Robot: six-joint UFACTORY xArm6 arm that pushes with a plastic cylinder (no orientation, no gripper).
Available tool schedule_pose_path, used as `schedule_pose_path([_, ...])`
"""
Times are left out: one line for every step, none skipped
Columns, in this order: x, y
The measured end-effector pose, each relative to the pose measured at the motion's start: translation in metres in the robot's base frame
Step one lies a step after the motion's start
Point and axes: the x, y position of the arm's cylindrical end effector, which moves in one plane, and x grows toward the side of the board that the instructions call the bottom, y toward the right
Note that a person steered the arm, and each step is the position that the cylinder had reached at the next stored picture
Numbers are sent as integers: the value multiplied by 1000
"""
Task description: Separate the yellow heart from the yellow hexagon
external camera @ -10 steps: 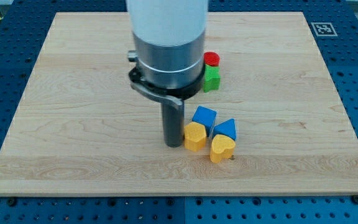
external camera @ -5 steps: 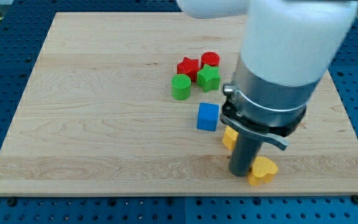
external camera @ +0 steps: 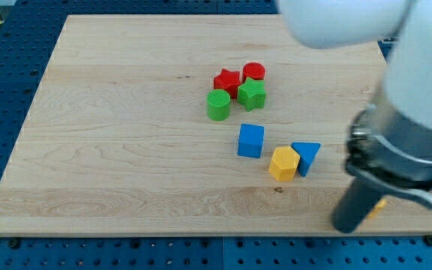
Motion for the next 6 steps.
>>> schedule_pose_path([-1, 56])
schedule_pose_path([2, 50])
schedule_pose_path([2, -11])
schedule_pose_path([2, -96])
schedule_pose_path([-14, -138])
schedule_pose_path([-49, -137])
